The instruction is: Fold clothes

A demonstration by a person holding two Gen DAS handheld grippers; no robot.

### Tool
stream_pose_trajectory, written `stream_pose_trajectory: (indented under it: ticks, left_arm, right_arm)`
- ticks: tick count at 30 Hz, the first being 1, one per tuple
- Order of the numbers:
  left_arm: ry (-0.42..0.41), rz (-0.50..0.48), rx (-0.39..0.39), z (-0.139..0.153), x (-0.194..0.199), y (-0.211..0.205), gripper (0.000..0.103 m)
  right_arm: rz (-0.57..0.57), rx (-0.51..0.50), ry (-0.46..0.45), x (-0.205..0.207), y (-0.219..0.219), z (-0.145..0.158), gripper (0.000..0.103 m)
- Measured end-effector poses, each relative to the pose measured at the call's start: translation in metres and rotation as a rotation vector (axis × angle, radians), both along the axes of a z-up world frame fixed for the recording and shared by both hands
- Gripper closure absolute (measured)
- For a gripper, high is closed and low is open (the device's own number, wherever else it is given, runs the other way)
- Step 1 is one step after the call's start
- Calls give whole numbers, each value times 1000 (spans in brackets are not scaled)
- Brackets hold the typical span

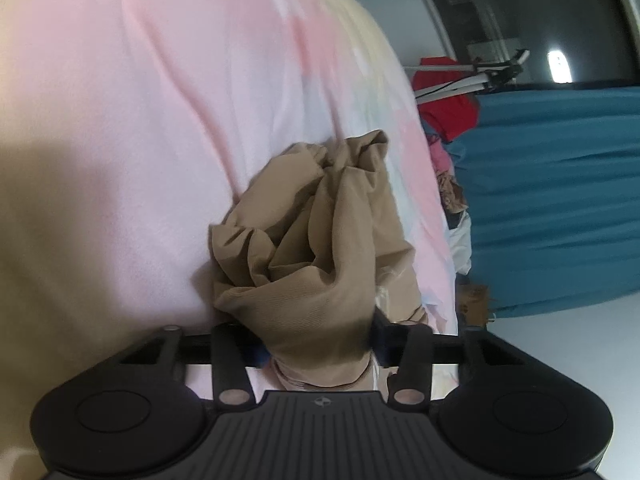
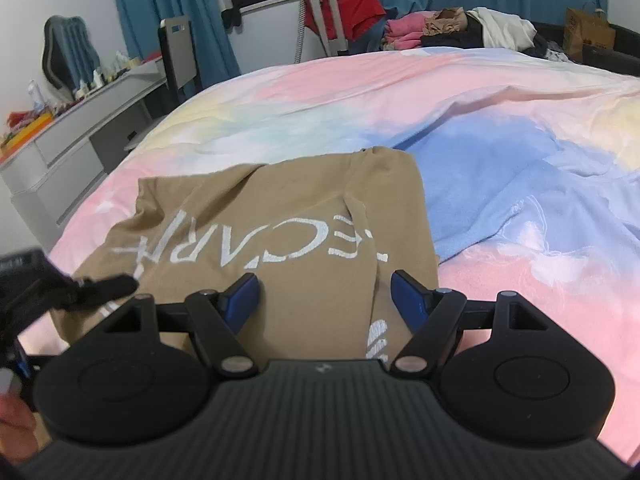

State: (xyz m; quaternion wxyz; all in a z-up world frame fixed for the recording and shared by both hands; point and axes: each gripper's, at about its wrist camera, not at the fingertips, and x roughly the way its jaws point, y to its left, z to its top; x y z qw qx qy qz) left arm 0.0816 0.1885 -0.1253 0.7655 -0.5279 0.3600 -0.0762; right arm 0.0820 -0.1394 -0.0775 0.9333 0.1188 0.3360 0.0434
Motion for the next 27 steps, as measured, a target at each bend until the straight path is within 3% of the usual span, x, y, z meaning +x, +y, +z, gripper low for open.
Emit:
stream_pose_trajectory:
  ticks: [3, 6, 9, 11, 13, 17, 19, 21, 23, 24, 25, 27]
  left_arm:
    - [-43, 8, 2, 5, -3, 0, 71]
    - [-84, 10, 2, 11, -4, -3, 73]
    - [-90, 14, 4, 13, -3, -8, 73]
    - [-90, 17, 1, 12, -2, -9, 73]
    - [-92, 19, -8, 12, -4, -7, 73]
    - [-98, 26, -28, 10, -9, -1, 74]
    - [-105, 30, -38, 10, -9, 1, 74]
    - [-117, 29, -44, 11, -11, 1, 75]
    - [-133, 21, -44, 13, -12, 1, 75]
    - [-142, 17, -46, 13, -12, 0, 75]
    - [-151, 11, -44, 15, -12, -1, 75]
    - [-178, -8, -42, 21, -13, -2, 75]
  right_arm:
    - [-39, 176, -16, -7, -16, 15, 26]
    - [-4, 500, 18, -17, -33, 19, 26]
    - [87, 818, 171, -19, -34, -3, 26]
    - [115, 937, 288, -18, -26, -24, 26]
    - [97, 990, 376, -16, -19, -42, 26]
    - [-22, 1122, 407, -12, -27, -71, 26]
    - [-136, 1193, 364, -15, -42, -81, 26]
    - [-249, 1200, 306, -20, -57, -85, 27]
    - [-309, 1200, 263, -23, -66, -86, 40]
    - [-333, 1201, 242, -24, -69, -86, 57]
    - [-342, 1187, 221, -25, -70, -83, 64]
    - [-332, 1141, 154, -29, -67, -69, 69]
